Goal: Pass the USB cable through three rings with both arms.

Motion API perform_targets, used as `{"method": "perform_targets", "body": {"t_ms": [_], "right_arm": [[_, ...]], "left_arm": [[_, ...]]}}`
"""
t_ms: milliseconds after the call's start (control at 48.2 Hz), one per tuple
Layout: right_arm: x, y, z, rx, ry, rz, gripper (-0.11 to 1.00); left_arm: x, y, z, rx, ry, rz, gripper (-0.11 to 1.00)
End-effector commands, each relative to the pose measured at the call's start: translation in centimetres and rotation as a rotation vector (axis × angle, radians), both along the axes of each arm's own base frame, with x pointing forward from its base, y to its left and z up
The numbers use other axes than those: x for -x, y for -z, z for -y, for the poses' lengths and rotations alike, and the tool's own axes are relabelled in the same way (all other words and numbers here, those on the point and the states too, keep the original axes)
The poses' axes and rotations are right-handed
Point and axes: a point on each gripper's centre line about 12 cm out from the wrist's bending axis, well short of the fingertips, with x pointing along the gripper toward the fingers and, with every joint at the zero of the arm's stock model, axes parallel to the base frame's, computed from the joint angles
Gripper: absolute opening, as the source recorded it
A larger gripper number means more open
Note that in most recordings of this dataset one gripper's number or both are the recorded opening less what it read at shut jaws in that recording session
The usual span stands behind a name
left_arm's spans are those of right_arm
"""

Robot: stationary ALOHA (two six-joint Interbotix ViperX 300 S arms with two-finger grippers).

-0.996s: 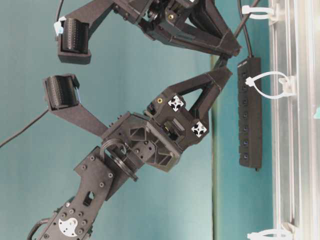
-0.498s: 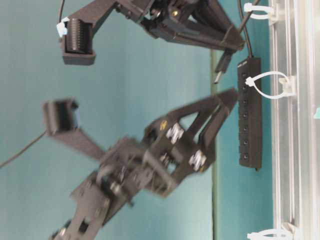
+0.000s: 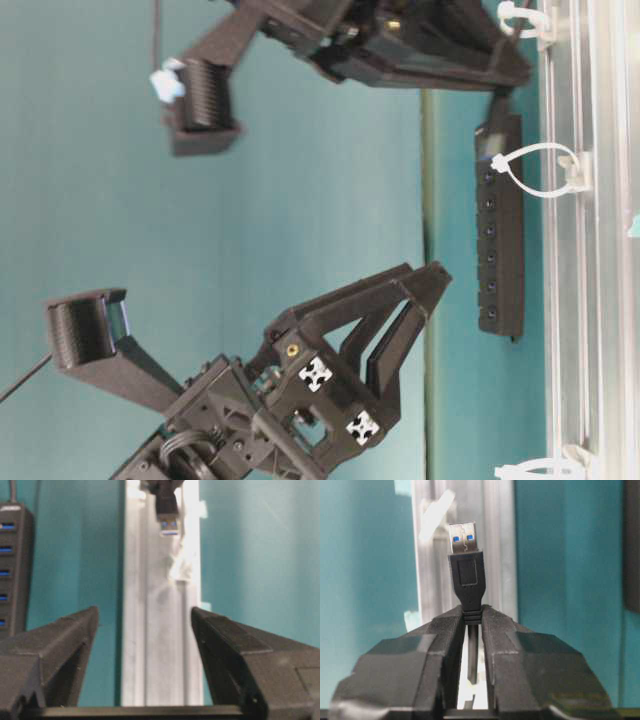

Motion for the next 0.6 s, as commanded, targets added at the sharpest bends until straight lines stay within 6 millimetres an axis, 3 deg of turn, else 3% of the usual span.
{"method": "perform_targets", "body": {"t_ms": [0,581], "right_arm": [[-0.7,-0.2,-0.5,0.008,-0.028,0.004,-0.04],[-2.0,-0.2,-1.6,-0.003,-0.057,0.053,-0.04]], "left_arm": [[-0.1,-1.1,0.1,-0.003,0.003,0.032,0.79],[0.0,-1.1,0.1,-0.003,0.003,0.032,0.79]]}}
